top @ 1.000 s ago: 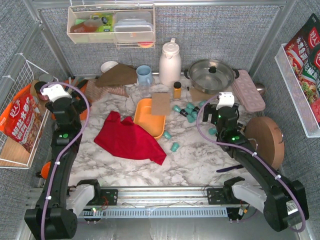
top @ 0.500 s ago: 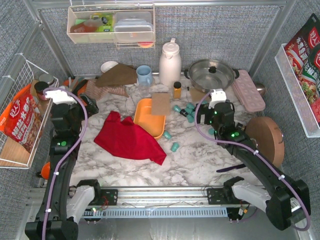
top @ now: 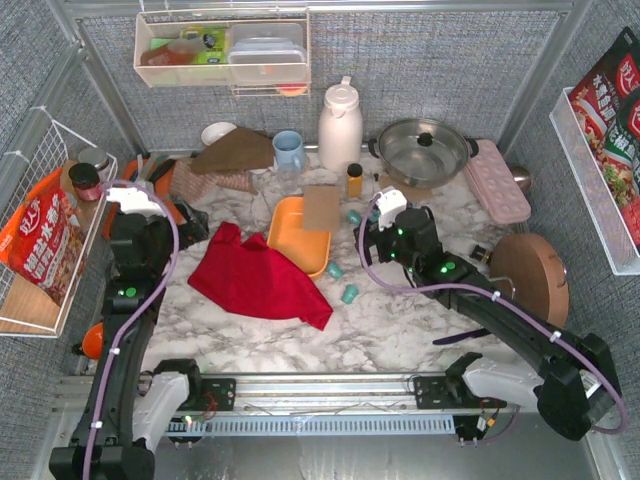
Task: Mix the coffee capsules in the storage basket
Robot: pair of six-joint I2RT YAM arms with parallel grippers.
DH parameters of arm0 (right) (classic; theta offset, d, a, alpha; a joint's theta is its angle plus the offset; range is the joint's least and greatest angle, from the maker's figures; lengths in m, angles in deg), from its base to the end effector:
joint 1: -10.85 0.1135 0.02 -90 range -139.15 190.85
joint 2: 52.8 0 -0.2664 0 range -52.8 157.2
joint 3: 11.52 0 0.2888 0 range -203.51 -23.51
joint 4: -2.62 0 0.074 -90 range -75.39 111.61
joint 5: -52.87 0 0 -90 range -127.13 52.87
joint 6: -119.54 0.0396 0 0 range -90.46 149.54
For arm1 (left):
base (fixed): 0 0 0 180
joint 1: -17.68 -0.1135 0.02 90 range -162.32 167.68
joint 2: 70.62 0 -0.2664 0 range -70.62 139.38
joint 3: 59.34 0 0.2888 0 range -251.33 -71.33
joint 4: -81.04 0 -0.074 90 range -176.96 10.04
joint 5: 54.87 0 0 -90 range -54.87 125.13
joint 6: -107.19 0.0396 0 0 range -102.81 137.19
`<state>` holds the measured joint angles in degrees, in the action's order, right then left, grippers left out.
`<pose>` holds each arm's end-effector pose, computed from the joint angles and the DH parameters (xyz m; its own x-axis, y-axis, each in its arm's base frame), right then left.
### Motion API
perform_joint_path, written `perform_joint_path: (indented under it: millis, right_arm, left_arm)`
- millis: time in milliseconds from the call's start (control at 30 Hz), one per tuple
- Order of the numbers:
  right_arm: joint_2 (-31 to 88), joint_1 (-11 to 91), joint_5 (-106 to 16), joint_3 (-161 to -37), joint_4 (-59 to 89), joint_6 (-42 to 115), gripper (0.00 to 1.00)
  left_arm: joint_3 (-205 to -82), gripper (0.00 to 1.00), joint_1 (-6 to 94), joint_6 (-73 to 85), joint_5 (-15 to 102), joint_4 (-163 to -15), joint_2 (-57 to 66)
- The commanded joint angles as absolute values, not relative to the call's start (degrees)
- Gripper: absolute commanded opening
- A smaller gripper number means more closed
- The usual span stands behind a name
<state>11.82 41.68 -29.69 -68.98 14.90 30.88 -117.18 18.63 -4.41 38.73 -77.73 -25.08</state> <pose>0.2595 0.1489 0.2805 -0.2951 -0.1491 -0.9437 -0.3965 0.9178 -0.0210 0.2277 -0.0063 0.3475 -0.1732 -0.3646 -0.9149 0.0159 0.9278 -0.3727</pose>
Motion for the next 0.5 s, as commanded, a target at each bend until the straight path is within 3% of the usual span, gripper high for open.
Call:
perform_joint_path:
  millis: [0, 267, 467]
  right_arm:
    - [10.14, 43.47, -29.65, -69.03, 17.33, 28.01, 0.96]
    - [3.0, 44.95, -26.24, -61.13, 12.44, 27.73, 0.96]
    - [2.62, 45.04, -23.59, -60.25, 12.96, 27.86, 0.96]
  left_arm:
    - [-116.9, 0.99, 22.04, -7.39, 40.35, -72.21, -24.21]
    - [-115.5, 0.99, 39.0, -13.7, 26.49, -71.54, -20.77]
    - [-115.33, 0.91, 50.05, -19.04, 18.62, -75.72, -10.99]
